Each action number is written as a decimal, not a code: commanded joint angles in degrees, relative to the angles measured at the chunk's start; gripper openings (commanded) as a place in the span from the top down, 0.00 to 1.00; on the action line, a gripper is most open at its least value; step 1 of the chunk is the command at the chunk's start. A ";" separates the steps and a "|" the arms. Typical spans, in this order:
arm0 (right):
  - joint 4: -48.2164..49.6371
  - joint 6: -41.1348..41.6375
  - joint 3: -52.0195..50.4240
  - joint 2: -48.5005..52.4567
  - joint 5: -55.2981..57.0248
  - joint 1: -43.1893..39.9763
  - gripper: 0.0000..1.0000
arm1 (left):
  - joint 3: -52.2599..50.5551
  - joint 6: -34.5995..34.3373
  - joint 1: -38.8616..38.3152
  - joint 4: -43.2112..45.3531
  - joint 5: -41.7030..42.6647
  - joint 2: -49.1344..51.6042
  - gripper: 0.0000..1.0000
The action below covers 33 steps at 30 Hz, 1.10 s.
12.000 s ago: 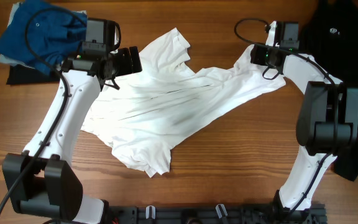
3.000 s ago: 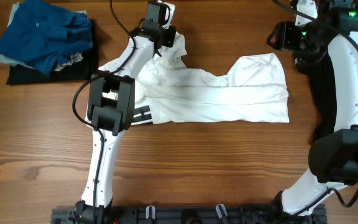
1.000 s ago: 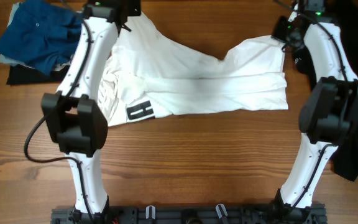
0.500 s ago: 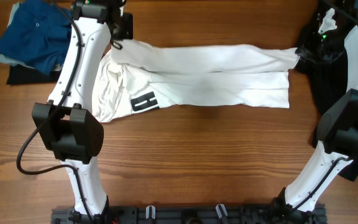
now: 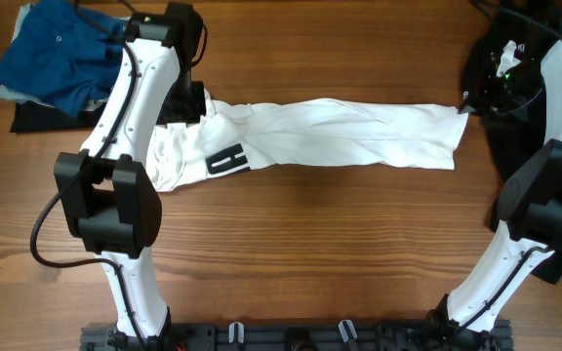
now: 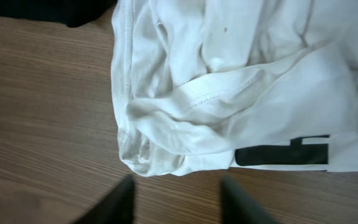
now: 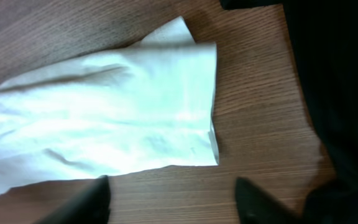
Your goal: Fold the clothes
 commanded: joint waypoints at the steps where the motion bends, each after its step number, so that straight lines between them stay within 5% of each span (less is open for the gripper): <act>1: -0.09 -1.95 0.39 -1.14 1.77 0.13 0.23 | -1.77 -2.49 2.91 -0.07 -2.71 -1.81 0.00; 9: 15.34 -5.53 -12.76 -1.05 2.97 -0.04 0.19 | -1.75 -5.18 11.47 3.96 1.11 -2.40 0.00; 16: 32.28 -6.45 -29.05 -1.05 4.00 0.50 0.37 | -1.75 -5.16 11.67 9.68 1.09 -3.87 0.00; 23: 40.79 -6.25 -38.42 -1.05 -8.02 4.92 0.38 | -1.77 -5.20 14.05 9.05 1.11 -3.87 0.00; 25: 41.68 -6.21 -38.53 -1.05 -9.84 6.43 0.51 | -1.77 -5.18 14.25 9.07 1.11 -3.87 0.00; 28: 42.91 -5.60 -38.51 -1.05 -10.21 6.56 0.95 | -1.77 -5.16 14.36 9.05 1.07 -3.87 0.00; 33: 40.57 -3.02 -34.18 -3.56 -11.19 0.37 0.96 | -1.77 -5.18 14.97 9.03 1.07 -3.87 0.00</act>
